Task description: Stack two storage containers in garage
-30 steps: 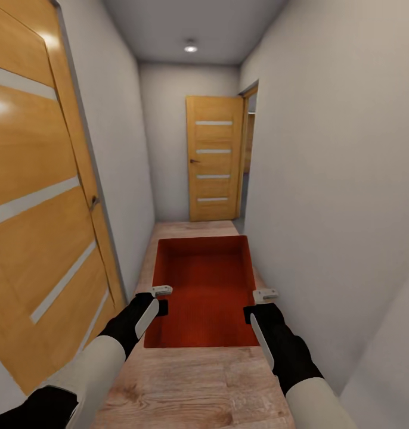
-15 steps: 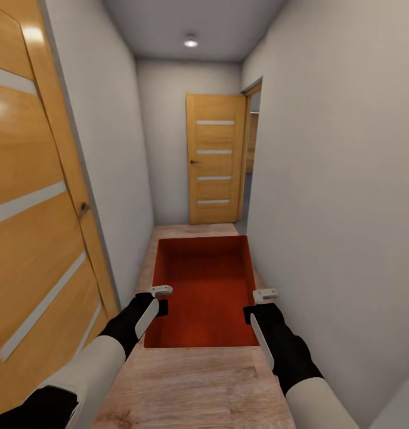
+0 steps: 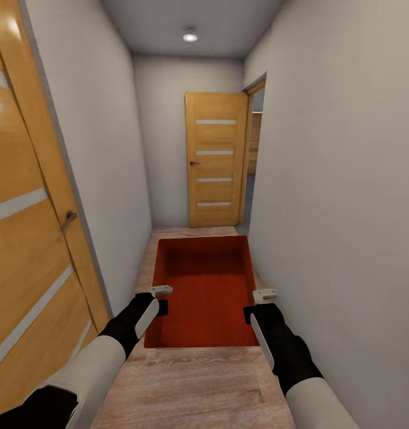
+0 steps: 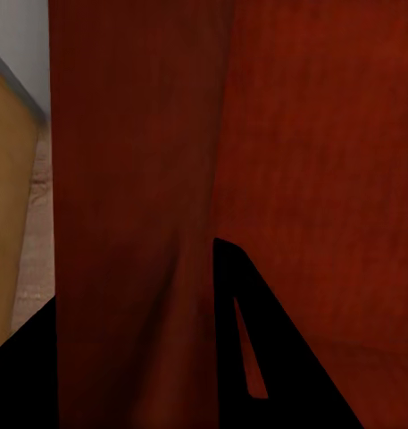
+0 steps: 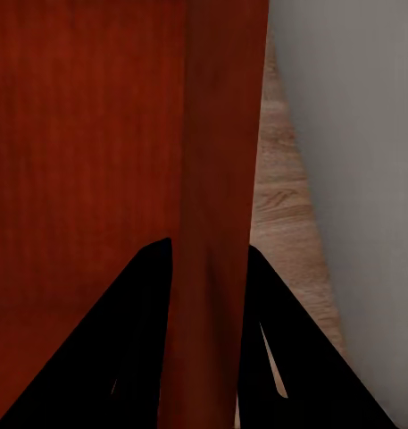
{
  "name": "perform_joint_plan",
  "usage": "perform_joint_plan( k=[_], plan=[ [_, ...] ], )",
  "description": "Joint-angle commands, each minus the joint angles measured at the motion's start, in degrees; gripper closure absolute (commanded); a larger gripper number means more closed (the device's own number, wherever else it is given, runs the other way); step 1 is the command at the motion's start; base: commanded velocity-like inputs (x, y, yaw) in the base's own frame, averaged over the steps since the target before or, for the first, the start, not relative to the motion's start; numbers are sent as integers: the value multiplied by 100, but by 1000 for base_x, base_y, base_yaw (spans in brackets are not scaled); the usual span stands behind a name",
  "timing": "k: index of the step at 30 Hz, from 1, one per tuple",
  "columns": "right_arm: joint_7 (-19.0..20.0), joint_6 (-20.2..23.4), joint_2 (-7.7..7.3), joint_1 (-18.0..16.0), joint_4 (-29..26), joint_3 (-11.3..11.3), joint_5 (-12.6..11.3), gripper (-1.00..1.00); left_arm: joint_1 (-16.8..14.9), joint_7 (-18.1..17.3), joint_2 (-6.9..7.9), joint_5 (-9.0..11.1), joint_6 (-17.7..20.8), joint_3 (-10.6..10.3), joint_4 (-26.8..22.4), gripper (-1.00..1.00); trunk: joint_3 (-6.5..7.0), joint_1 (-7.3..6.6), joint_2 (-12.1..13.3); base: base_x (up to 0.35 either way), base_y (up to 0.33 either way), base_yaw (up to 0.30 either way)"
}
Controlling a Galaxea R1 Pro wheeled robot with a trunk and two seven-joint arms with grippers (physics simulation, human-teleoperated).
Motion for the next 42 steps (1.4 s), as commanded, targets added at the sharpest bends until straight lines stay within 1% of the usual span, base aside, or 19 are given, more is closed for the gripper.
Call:
perform_joint_plan(
  k=[1, 42],
  plan=[
    [21, -26, 141, 4, 10, 204, -213, 100, -1, -10, -132, -156, -41, 4, -12, 100, 0, 0, 0, 336, 0, 0],
    [20, -26, 141, 4, 10, 210, -213, 100, -1, -12, -141, -156, -41, 1, -12, 100, 0, 0, 0, 336, 0, 0]
  ],
)
